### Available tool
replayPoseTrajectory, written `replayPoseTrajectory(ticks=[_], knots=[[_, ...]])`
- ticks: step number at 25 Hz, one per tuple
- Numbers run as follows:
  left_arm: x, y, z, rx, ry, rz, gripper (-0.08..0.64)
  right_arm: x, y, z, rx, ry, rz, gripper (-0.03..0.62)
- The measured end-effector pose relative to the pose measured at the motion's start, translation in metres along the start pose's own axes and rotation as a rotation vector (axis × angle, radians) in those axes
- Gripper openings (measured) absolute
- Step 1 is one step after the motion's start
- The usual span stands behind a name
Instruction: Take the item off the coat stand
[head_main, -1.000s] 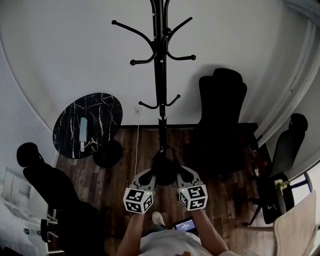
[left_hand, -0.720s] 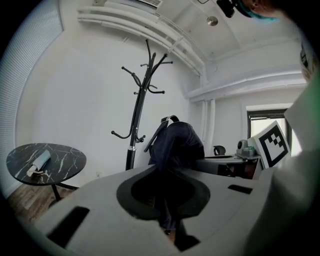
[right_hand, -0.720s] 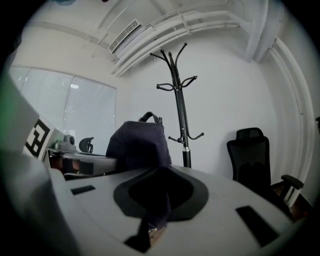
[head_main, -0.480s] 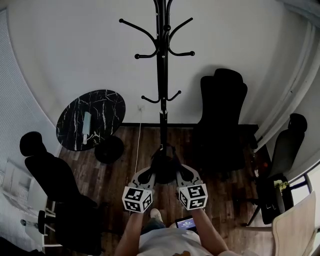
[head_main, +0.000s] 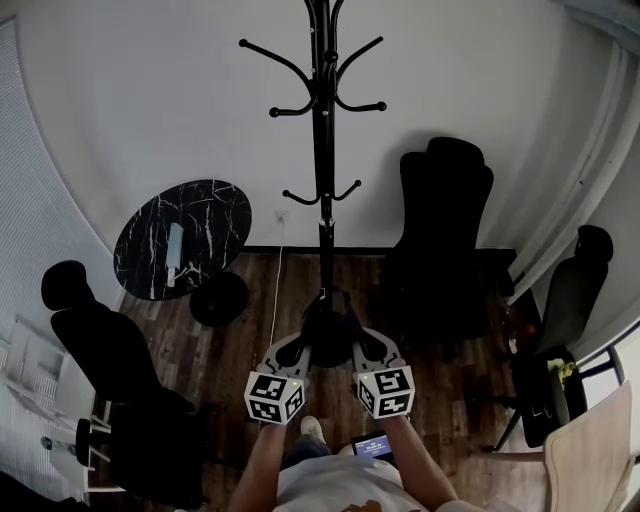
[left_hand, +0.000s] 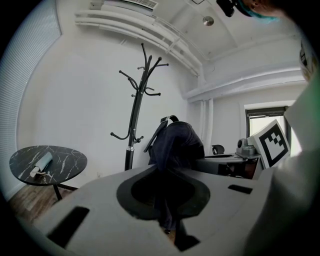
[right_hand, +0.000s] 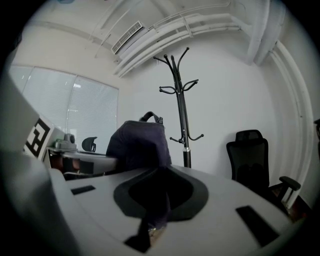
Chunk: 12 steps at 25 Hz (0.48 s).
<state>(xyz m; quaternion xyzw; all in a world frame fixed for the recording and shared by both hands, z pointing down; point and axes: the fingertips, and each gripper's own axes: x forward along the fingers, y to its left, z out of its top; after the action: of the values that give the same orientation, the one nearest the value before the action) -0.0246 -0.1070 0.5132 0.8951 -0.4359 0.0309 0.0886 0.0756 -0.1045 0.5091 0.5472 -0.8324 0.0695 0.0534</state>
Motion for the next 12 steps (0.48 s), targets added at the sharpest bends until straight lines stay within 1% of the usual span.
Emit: replayPoseTrajectory(ticks=[12], knots=[[0.0,0.0024,-0.0036,-0.007,0.012,0.005,0.029,0.0017,0.0006,-0.0028,0.009,0.013,0.015,0.029]])
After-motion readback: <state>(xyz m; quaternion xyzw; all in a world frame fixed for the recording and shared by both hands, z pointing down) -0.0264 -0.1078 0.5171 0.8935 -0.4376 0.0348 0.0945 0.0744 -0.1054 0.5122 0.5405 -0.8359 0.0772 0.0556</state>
